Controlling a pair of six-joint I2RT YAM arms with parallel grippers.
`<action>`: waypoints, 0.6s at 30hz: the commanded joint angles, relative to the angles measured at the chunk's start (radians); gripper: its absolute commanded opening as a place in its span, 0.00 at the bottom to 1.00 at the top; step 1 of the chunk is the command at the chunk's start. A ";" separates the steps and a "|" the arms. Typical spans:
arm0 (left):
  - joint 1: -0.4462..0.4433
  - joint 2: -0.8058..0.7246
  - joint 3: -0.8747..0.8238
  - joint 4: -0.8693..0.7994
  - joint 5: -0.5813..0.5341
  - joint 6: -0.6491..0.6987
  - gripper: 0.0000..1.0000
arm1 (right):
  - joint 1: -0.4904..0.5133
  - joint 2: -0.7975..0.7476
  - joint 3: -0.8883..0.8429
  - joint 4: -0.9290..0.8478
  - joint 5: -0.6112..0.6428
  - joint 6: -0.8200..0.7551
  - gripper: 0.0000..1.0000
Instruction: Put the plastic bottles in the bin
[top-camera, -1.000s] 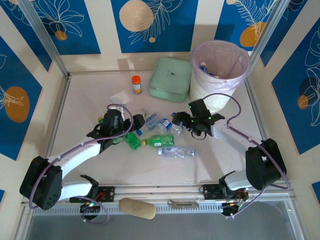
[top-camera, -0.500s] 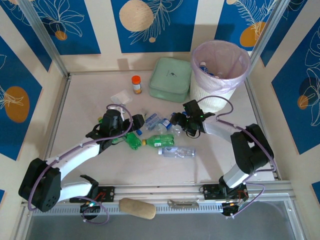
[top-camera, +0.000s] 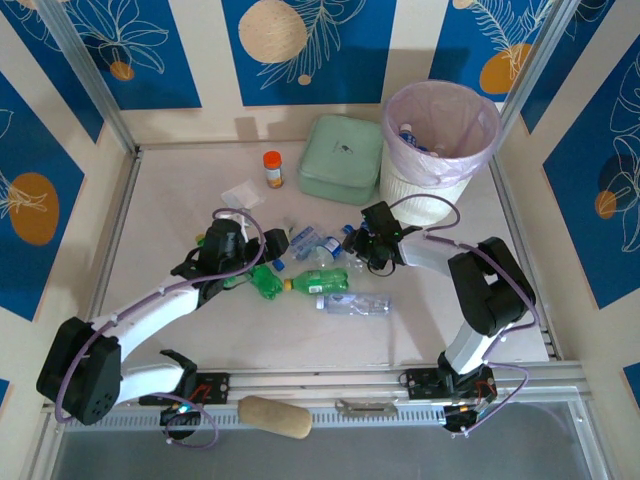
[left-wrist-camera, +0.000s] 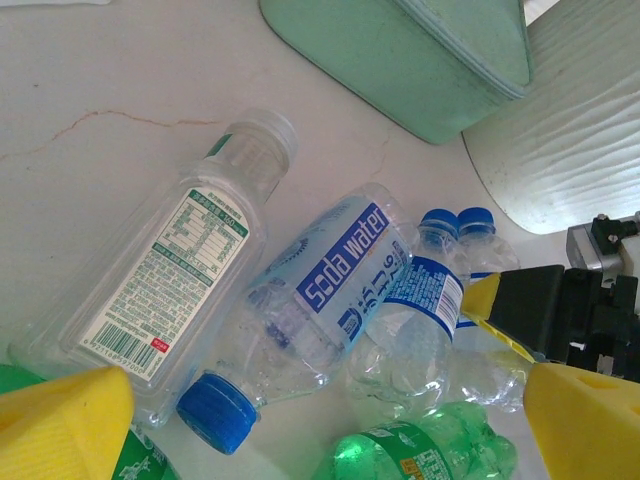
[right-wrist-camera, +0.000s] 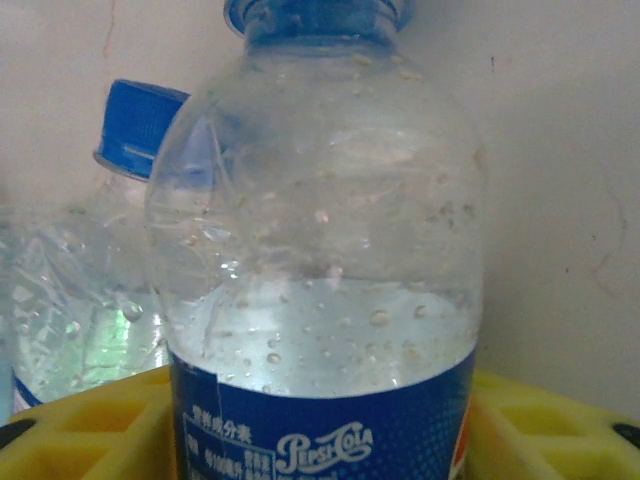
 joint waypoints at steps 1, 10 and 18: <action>0.008 -0.020 -0.004 -0.005 -0.011 0.027 1.00 | 0.005 -0.005 -0.007 0.011 0.016 -0.002 0.55; 0.009 -0.017 -0.005 0.007 0.012 0.025 1.00 | 0.007 -0.105 -0.017 0.014 0.027 -0.085 0.52; 0.009 0.032 -0.017 0.183 0.181 0.042 1.00 | -0.004 -0.320 0.048 -0.065 0.041 -0.285 0.51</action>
